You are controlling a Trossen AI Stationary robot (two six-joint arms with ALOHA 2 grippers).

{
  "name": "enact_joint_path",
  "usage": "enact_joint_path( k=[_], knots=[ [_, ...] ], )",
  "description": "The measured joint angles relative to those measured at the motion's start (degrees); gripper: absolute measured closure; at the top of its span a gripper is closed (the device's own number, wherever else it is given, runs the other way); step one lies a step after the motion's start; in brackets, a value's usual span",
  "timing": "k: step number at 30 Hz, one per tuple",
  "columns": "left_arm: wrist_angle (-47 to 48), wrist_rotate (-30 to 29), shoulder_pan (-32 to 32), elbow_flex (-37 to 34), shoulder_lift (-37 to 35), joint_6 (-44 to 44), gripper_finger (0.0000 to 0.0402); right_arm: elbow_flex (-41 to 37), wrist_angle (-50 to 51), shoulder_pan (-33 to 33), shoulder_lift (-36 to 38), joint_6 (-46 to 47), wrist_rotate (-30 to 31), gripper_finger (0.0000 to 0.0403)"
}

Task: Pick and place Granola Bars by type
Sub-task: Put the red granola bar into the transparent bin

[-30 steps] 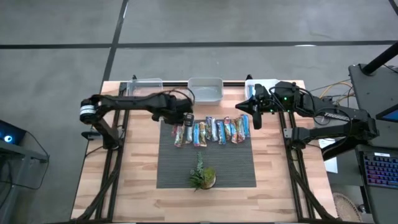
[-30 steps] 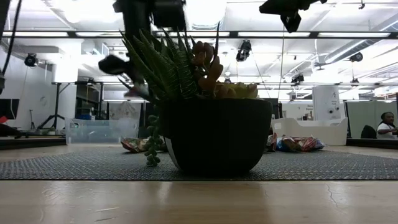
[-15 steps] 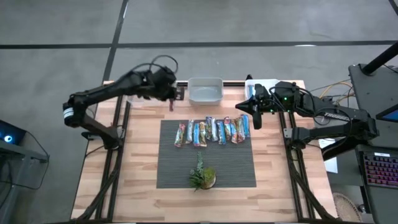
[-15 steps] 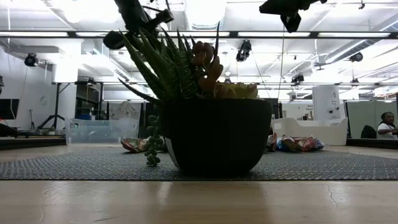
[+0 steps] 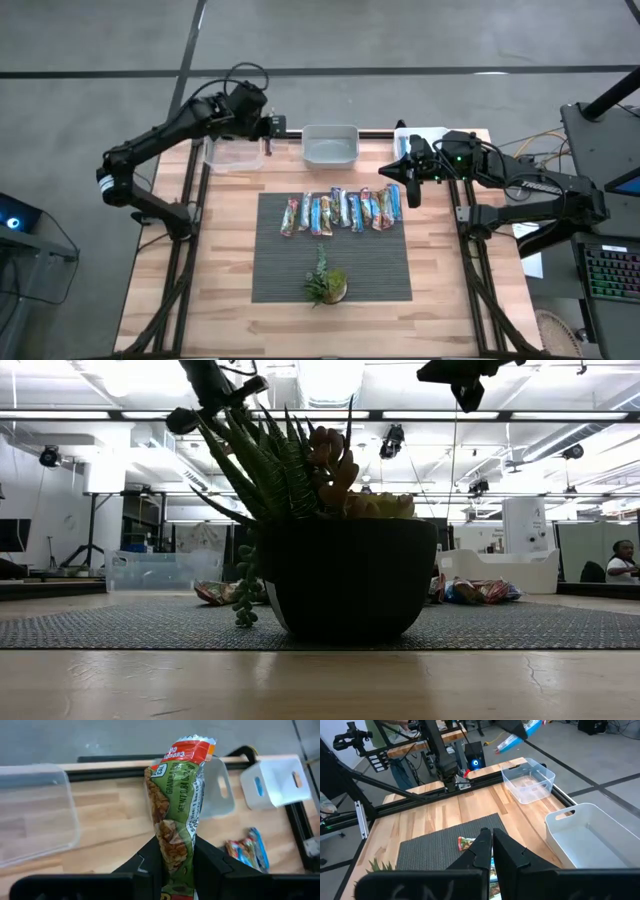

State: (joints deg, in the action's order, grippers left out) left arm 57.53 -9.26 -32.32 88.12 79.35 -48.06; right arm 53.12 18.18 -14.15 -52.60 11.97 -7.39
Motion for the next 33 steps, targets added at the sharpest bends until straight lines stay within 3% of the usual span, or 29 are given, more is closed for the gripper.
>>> enact_joint_path(
  k=[17, 33],
  knots=[
    [-0.05, 7.97, -16.28, 0.0, 1.45, 5.37, 0.0335, 0.0, 0.04, -0.02, 0.0, -0.2, 0.02, 0.0394],
    [0.01, 10.8, -22.84, 0.0, 10.67, 9.49, 0.0335, 0.0, 1.76, -0.02, 0.02, 0.02, 0.04, 0.0394]
  ],
)
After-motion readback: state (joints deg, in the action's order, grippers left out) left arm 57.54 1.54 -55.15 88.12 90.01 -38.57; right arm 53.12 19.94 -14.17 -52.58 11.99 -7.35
